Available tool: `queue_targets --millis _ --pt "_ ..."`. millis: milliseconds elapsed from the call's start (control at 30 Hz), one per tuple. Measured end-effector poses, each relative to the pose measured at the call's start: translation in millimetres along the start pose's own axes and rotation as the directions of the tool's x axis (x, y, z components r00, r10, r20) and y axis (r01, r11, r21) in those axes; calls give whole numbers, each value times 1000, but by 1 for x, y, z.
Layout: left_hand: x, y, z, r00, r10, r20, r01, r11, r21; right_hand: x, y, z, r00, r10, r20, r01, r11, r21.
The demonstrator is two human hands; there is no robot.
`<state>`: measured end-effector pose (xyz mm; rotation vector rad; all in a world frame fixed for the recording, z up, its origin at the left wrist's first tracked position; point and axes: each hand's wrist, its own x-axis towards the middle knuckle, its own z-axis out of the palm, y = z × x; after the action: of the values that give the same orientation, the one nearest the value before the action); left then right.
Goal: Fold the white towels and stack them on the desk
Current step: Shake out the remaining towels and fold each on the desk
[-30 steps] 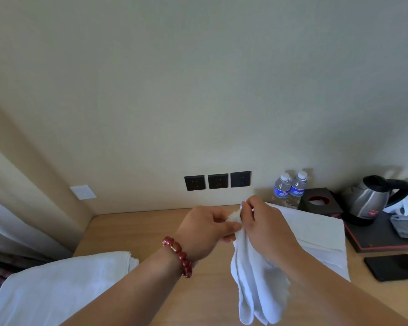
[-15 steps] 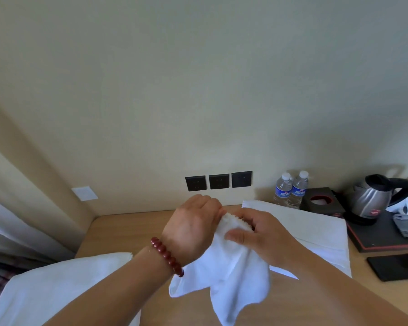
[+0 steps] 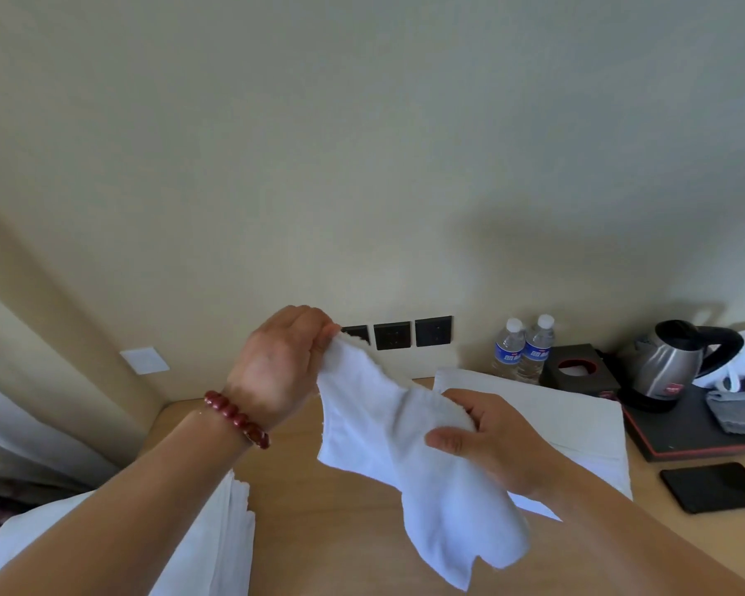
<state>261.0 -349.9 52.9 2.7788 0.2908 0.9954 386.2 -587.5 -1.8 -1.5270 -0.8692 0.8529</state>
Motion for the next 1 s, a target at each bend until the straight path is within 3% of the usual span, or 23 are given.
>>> queue_targets --millis 100,200,300,467,600,867,1000 --pt "3 -8 -6 1000 -20 -3 20 1000 2 -1 1 -4 996 -20 -89 18 1000 -18" --pt "5 -11 -7 998 -68 14 68 998 -2 -2 3 -1 979 -165 -120 134 964 -231" --pt "7 -18 -8 990 -139 20 139 990 5 -3 -2 6 950 -305 -60 262 890 -373" --pt "12 -19 -14 991 -133 0 133 990 39 -1 -3 7 934 -354 -41 304 852 -426" --pt "15 -19 -16 984 -177 28 175 983 55 -4 1 12 915 -394 88 376 754 -539" --pt "18 -11 -18 972 -229 60 227 973 45 -2 4 19 943 -275 185 326 666 -671" --pt "20 -6 -17 973 -223 66 220 975 40 6 6 18 965 -242 103 241 657 -715"
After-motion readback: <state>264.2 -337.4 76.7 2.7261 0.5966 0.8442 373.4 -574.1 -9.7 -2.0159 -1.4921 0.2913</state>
